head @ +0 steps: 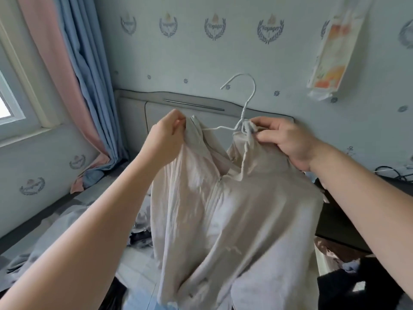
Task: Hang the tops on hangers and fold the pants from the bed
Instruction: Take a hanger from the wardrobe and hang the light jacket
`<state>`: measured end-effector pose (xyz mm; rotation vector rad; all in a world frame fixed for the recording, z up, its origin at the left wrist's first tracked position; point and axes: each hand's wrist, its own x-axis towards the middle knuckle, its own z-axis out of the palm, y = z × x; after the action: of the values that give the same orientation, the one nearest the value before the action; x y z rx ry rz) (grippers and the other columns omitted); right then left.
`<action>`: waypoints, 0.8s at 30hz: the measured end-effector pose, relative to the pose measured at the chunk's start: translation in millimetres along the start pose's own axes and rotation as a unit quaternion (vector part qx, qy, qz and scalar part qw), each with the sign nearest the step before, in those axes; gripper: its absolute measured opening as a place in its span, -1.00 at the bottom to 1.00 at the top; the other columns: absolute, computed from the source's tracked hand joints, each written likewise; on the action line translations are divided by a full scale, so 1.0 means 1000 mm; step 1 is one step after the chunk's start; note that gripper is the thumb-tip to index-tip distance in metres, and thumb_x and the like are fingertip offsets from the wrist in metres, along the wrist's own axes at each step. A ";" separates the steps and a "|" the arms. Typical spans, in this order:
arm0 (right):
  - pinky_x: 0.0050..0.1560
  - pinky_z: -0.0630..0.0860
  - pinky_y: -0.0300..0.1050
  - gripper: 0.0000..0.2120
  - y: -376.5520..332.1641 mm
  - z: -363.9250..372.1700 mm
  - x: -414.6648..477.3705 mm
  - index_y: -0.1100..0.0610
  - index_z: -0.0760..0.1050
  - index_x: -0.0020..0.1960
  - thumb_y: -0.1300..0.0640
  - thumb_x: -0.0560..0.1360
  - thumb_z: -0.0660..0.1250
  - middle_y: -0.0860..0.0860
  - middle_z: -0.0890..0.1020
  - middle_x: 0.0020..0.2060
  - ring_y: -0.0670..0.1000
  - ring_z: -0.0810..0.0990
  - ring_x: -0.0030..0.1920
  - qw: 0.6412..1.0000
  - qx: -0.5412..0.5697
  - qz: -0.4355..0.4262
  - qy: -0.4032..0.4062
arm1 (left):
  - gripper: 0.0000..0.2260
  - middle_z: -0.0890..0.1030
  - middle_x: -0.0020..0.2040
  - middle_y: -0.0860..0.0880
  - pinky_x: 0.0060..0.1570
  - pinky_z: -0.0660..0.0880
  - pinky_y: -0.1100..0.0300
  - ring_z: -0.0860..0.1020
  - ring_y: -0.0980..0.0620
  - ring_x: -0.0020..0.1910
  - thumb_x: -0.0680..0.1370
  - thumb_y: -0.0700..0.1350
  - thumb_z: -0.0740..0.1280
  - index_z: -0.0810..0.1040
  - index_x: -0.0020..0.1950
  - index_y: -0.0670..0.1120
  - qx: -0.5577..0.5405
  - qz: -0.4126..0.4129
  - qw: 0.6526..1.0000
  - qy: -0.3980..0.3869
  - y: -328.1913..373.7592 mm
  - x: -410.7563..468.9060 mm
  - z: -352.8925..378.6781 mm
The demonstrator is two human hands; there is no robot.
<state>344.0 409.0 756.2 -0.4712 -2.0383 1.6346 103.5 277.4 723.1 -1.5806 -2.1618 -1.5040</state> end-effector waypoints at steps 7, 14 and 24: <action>0.10 0.38 -0.13 -0.49 0.004 0.011 0.006 0.20 0.66 0.09 -0.20 0.37 0.39 0.15 0.62 -0.10 -0.04 0.49 -0.02 0.984 -0.151 -0.042 0.085 | -0.85 0.52 0.08 0.16 0.12 0.24 0.04 0.36 0.00 0.13 0.66 0.00 0.22 0.58 0.09 0.12 0.046 0.047 0.998 -0.011 -0.003 -0.008 0.013; 0.00 0.36 -0.15 -0.70 0.009 0.004 0.013 0.14 0.68 -0.03 -0.09 0.46 0.41 0.05 0.58 -0.17 -0.05 0.46 -0.10 0.972 -0.194 -0.086 0.095 | -0.84 0.62 -0.08 0.07 -0.05 0.44 0.06 0.55 -0.04 -0.06 0.63 0.03 0.30 0.56 0.16 0.03 0.089 0.039 0.991 -0.094 -0.031 -0.019 0.012; -0.32 0.32 -0.21 -0.82 0.013 -0.003 0.009 0.06 0.63 -0.14 0.09 0.61 0.34 -0.06 0.46 -0.46 -0.11 0.36 -0.40 0.950 -0.270 -0.105 0.116 | -0.86 0.49 -0.30 0.01 -0.25 0.40 -0.01 0.42 -0.12 -0.25 0.61 -0.26 0.22 0.49 -0.12 -0.14 0.079 0.127 0.987 -0.053 -0.021 -0.033 0.018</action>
<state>337.8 418.7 745.2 -0.5739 -2.2462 0.8379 111.3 268.1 681.5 -1.8338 -1.9805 -1.1703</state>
